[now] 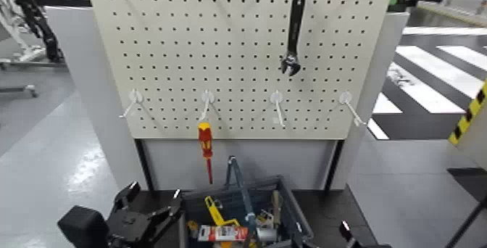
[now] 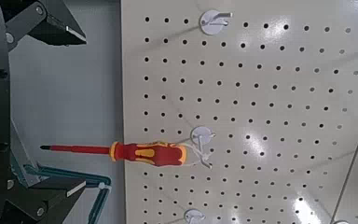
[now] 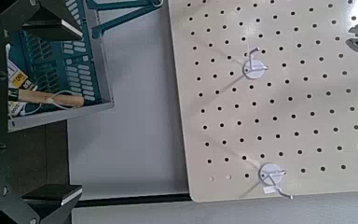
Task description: Grasp the handle of the crate.
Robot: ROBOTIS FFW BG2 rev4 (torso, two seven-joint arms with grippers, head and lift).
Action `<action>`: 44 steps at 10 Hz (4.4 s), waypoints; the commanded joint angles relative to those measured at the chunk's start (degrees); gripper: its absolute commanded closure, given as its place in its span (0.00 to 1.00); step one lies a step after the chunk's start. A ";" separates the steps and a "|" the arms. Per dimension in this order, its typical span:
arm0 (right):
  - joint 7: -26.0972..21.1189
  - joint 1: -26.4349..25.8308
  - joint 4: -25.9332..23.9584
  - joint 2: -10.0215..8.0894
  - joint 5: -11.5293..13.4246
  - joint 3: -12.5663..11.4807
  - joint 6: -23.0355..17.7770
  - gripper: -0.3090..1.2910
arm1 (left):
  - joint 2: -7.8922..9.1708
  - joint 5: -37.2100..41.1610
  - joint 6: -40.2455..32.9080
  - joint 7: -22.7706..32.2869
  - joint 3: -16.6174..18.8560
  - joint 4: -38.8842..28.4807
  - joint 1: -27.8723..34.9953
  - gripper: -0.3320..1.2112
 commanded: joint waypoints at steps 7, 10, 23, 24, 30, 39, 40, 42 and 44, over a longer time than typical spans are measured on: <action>0.00 -0.05 -0.15 -0.08 0.00 0.08 0.22 0.28 | 0.18 4.30 5.02 -1.55 0.46 0.30 -0.87 0.35; 0.35 -0.22 -0.15 -0.08 -0.35 0.17 1.01 0.28 | 1.41 9.31 10.82 -7.88 -0.51 1.18 -4.21 0.35; 0.88 -0.31 -0.24 -0.08 -1.41 0.26 1.72 0.28 | 5.54 59.94 32.62 -21.41 -10.70 18.93 -20.56 0.35; 0.88 -0.40 -0.24 -0.08 -1.41 0.26 1.72 0.28 | 5.63 61.43 34.90 -20.71 -10.79 19.46 -21.35 0.35; 0.97 -0.66 0.20 -0.08 -1.67 0.61 1.45 0.29 | 6.51 67.67 43.78 -20.18 -13.43 25.44 -26.71 0.36; 1.32 -1.54 0.82 -0.52 -2.28 1.14 1.28 0.29 | 6.59 67.85 41.49 -29.15 -20.98 38.00 -36.47 0.36; 1.32 -1.63 0.90 -0.61 -2.28 1.31 1.19 0.29 | 6.42 67.85 41.23 -29.67 -21.42 38.88 -37.08 0.38; 1.41 -1.72 0.90 -0.61 -2.37 1.31 1.19 0.29 | 6.33 67.85 40.97 -30.46 -21.86 40.03 -37.43 0.76; 1.41 -1.81 0.99 -0.70 -2.46 1.40 1.28 0.29 | 6.24 67.85 40.97 -30.64 -22.04 40.29 -37.52 0.92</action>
